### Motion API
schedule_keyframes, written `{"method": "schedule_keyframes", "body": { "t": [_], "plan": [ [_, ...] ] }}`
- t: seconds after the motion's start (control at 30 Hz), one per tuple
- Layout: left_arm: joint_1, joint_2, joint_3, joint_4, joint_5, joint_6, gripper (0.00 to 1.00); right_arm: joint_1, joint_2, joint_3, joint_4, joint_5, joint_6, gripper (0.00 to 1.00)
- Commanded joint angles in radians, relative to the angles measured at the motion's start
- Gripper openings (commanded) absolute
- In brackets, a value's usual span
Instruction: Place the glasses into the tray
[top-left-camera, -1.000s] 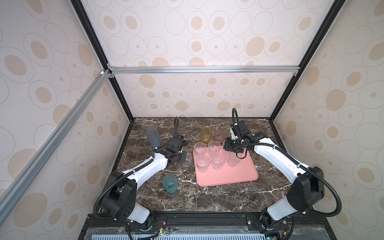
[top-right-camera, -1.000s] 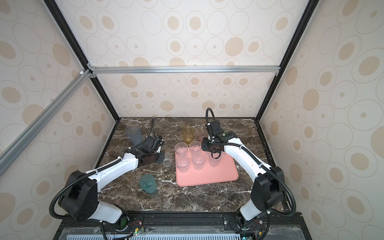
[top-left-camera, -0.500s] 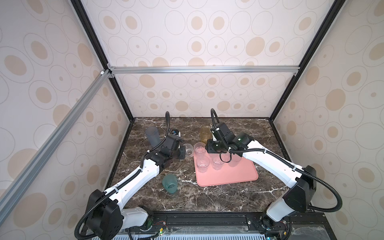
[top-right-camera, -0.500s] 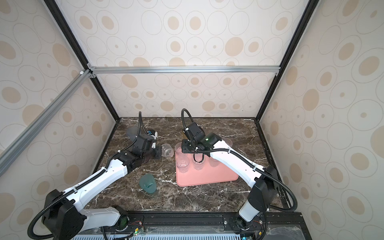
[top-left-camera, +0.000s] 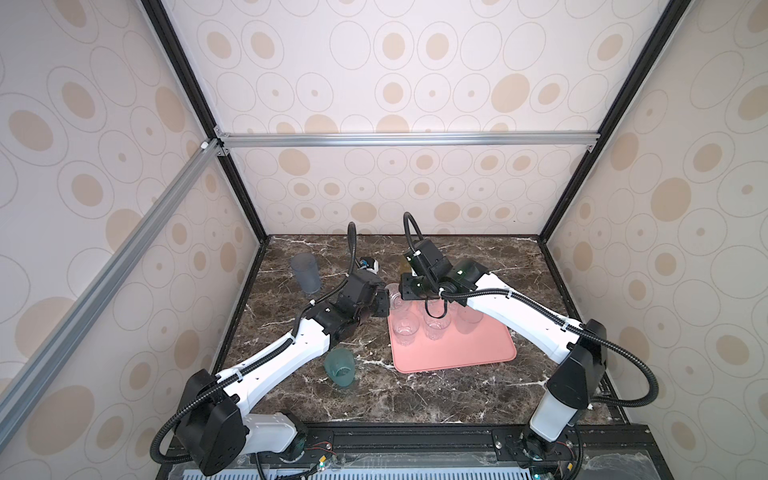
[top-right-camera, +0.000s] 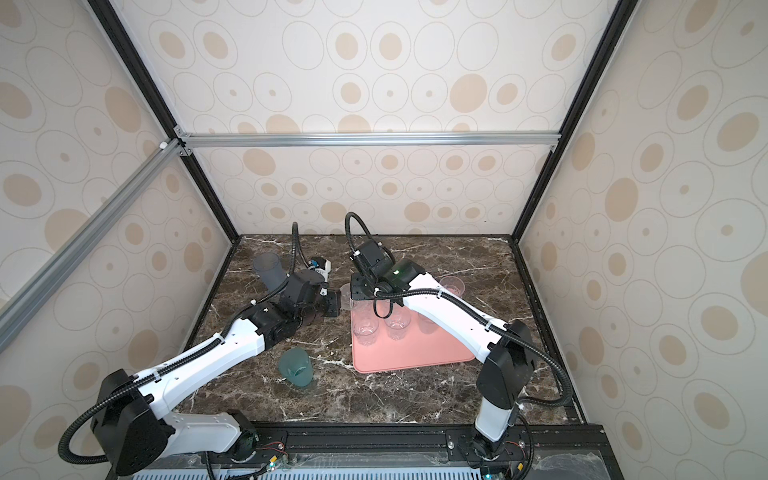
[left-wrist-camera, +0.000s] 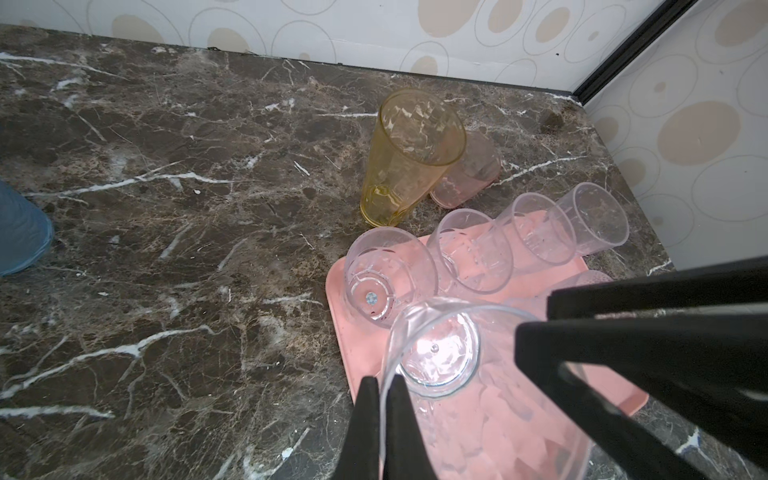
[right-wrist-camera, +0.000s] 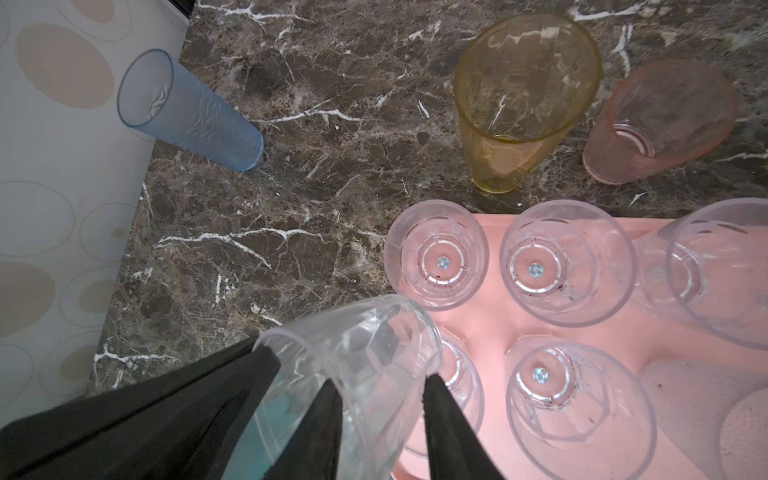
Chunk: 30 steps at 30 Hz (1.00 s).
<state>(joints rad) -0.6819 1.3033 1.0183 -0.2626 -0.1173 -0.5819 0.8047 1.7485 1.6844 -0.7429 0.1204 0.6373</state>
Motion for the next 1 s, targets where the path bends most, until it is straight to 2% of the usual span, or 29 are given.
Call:
{"method": "schedule_keyframes", "body": {
  "t": [0.0,0.27,0.43,0.53,0.7,0.83,0.97],
  "plan": [
    [-0.012,0.001,0.049,0.025,-0.019,-0.026,0.0,0.01,0.033,0.04,-0.057,0.063,-0.03,0.33],
    [-0.019,-0.01,0.04,0.052,0.002,-0.029,0.0,0.038,0.11,0.1,-0.148,0.225,-0.11,0.24],
    [-0.028,-0.019,0.05,0.054,0.015,-0.026,0.03,0.046,0.12,0.109,-0.159,0.26,-0.12,0.11],
    [-0.029,-0.029,0.067,0.044,0.025,-0.019,0.09,0.048,0.117,0.116,-0.16,0.269,-0.119,0.05],
    [-0.031,-0.063,0.085,0.04,0.026,-0.004,0.25,0.047,0.104,0.121,-0.151,0.277,-0.128,0.03],
    [-0.029,-0.102,0.08,0.036,-0.018,0.027,0.34,0.038,0.087,0.143,-0.168,0.286,-0.144,0.02],
    [-0.03,-0.147,0.055,0.037,-0.083,0.075,0.38,0.002,0.045,0.146,-0.189,0.269,-0.156,0.02]
  ]
}}
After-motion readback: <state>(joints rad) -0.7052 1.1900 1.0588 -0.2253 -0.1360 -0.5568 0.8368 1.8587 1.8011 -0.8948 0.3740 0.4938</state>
